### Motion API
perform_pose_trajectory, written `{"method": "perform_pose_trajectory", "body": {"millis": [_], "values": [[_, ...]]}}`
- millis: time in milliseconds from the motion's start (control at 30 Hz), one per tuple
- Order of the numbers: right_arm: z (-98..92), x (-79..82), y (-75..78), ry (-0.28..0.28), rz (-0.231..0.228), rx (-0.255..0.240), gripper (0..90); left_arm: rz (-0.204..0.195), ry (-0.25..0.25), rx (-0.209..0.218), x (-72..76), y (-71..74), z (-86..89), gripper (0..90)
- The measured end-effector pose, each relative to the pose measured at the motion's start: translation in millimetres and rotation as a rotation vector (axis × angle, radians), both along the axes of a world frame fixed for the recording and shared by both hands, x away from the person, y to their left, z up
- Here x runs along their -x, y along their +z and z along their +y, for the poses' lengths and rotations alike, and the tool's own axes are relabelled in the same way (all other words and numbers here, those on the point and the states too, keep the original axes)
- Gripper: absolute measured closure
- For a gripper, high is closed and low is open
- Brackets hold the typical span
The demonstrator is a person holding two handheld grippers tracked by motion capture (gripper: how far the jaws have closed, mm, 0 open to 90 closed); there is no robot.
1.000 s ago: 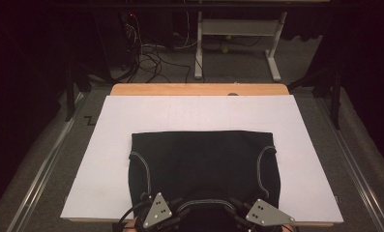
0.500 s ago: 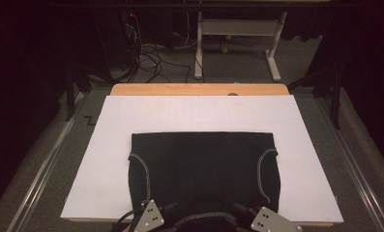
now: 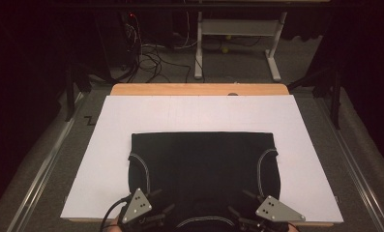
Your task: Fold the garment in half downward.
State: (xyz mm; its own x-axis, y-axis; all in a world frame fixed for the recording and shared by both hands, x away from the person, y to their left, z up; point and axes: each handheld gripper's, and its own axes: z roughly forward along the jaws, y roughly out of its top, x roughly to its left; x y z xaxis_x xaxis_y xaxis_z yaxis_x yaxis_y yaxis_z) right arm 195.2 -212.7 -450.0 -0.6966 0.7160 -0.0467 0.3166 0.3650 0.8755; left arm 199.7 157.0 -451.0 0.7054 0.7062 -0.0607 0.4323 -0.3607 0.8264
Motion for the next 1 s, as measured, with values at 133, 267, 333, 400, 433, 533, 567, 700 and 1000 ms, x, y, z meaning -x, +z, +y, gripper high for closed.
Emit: {"method": "perform_pose_trajectory", "body": {"millis": [133,267,333,400,433,533,567,700,1000], "values": [[-11.0,-9.8,-2.2,-0.055,-0.003,-0.028,28.2,0.01,0.038,0.008,-15.1,-4.0,14.6,31.3],[-21.4,-19.4,-2.8,-0.103,0.0,-0.066,21.3,0.013,0.09,0.026,-27.9,-5.8,30.9,23.9],[-25.1,-22.7,-2.7,-0.119,-0.007,-0.075,19.5,0.003,0.114,0.033,-31.9,-5.1,38.7,21.4],[-28.2,-25.1,-2.3,-0.127,-0.011,-0.074,18.5,0.003,0.127,0.037,-35.9,-4.9,45.5,17.7],[-29.5,-26.0,-2.2,-0.13,-0.015,-0.075,17.8,0.005,0.13,0.033,-38.1,-5.3,48.0,15.4],[-33.9,-29.8,-2.2,-0.145,-0.018,-0.081,15.3,0.003,0.142,0.027,-41.1,-6.0,54.1,11.8],[-35.4,-31.0,-2.3,-0.151,-0.018,-0.086,14.2,0.002,0.149,0.03,-42.0,-5.6,55.6,10.2],[-42.1,-35.5,-3.3,-0.189,-0.019,-0.093,8.9,0.005,0.164,0.03,-46.2,-4.1,58.8,0.0],[-57.3,-43.7,-2.9,-0.257,-0.023,-0.11,0.2,-0.003,0.195,0.042,-48.8,-7.3,64.8,0.0]]}}
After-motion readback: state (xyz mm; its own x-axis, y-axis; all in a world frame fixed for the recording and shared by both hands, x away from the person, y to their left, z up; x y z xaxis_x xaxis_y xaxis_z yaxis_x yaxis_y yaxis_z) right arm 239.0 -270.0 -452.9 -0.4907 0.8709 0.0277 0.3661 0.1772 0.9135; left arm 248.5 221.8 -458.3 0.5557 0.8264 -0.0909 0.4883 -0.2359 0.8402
